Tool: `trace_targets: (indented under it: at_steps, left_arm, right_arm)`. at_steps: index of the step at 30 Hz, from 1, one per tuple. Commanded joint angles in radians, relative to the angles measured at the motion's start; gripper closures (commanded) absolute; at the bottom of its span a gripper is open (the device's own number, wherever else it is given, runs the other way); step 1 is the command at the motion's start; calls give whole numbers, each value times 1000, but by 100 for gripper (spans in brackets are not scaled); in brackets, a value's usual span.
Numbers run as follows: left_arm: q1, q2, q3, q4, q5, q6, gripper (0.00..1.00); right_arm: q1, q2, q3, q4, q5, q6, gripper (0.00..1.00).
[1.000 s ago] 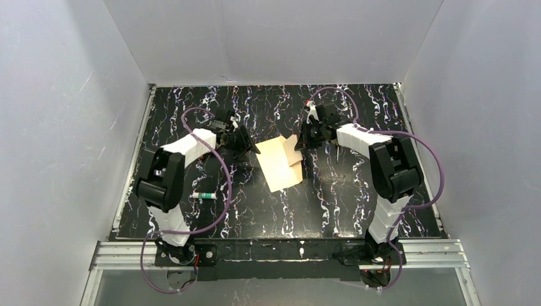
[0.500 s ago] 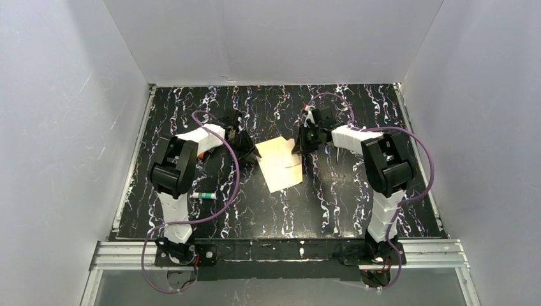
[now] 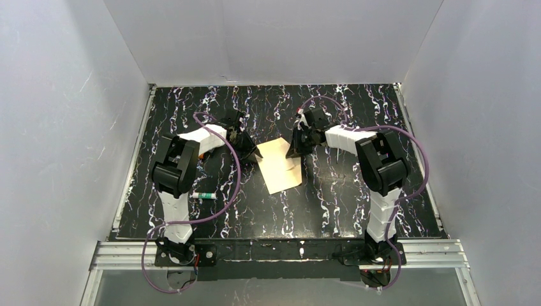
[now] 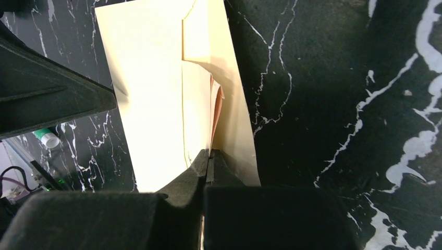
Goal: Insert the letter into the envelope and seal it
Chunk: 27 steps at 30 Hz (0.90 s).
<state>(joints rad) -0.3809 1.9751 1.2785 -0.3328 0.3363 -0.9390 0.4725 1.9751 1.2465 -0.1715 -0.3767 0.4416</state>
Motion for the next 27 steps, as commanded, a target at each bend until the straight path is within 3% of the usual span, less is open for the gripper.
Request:
trace_targets:
  at_steps: [1,3,7,13,17,22,27]
  left_arm:
    - [-9,30,24,-8,9,16,70]
    - [-9,31,25,-8,13,20,69]
    - [-9,-3,10,-15,-36,40,66]
    - [-10,-11,21,-39,-58,73,63]
    - [-9,-3,24,-34,-48,72,63]
    - [-9,23,39,-15,9,76,68]
    - [-9,57,45,-5,40,61,77]
  right_arm:
    - [12,31,67,-39,-55,-27,99]
    - [26,44,96,-67,-61,-48,95]
    - [26,4,132,-110,4,-19,67]
    - [7,-21,132,-143,71,29,53]
    - [5,-6,136,-133,78,40,58]
    - [6,19,146,-112,53,56,82]
    - [23,40,138,-85,15,80,86]
